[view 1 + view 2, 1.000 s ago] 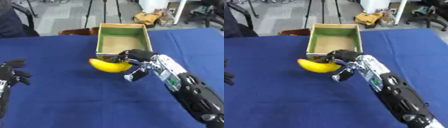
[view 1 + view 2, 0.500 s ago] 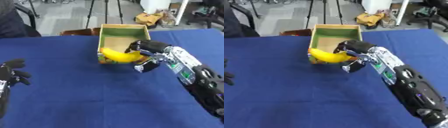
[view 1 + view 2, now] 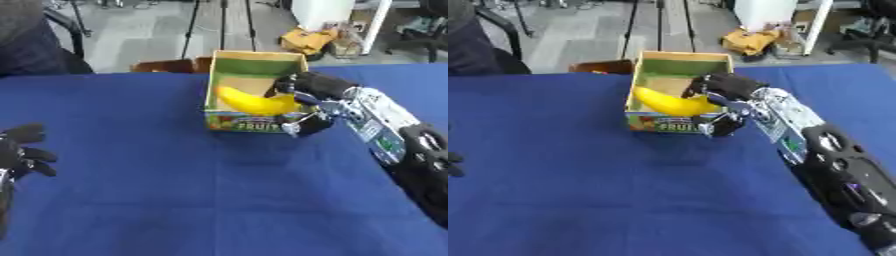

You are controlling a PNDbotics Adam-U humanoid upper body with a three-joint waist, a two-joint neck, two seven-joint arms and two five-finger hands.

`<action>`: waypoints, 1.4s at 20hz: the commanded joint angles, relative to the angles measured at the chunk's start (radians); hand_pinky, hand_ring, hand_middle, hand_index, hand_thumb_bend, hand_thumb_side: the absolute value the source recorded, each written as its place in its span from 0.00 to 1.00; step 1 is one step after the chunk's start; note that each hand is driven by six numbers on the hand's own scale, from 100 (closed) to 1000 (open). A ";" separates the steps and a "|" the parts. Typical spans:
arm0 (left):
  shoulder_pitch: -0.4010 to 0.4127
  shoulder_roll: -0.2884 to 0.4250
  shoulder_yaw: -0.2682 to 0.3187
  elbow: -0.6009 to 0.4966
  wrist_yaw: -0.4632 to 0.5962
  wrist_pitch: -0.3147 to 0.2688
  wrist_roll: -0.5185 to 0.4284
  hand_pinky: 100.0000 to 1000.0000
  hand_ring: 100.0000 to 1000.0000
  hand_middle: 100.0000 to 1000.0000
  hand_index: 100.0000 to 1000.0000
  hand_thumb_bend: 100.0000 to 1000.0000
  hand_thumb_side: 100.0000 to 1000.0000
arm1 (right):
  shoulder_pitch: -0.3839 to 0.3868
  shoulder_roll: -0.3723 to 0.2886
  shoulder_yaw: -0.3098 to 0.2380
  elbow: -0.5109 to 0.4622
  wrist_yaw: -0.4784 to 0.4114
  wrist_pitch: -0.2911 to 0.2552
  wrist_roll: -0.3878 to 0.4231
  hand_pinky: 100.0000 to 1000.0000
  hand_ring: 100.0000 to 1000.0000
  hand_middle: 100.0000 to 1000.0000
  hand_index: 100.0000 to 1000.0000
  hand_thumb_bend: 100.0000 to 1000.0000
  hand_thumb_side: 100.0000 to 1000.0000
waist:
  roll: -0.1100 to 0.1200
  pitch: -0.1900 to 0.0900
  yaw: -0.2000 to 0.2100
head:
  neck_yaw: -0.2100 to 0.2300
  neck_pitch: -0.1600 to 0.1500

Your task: Pick up objects on the table and place them in the box.

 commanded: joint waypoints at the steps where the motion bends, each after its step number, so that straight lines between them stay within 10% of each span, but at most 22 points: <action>1: -0.022 0.018 -0.003 -0.028 0.001 0.001 -0.007 0.39 0.49 0.74 0.63 0.61 0.79 | -0.021 -0.062 -0.028 0.009 -0.006 0.006 -0.019 0.64 0.88 0.73 0.38 0.00 0.15 | -0.002 -0.010 0.013 | -0.018 -0.024; 28: -0.039 0.027 -0.011 -0.049 0.003 0.011 -0.023 0.38 0.48 0.74 0.63 0.62 0.79 | 0.071 -0.182 -0.154 0.124 -0.009 0.071 -0.095 0.63 0.90 0.73 0.39 0.00 0.16 | -0.008 0.070 0.162 | -0.166 -0.167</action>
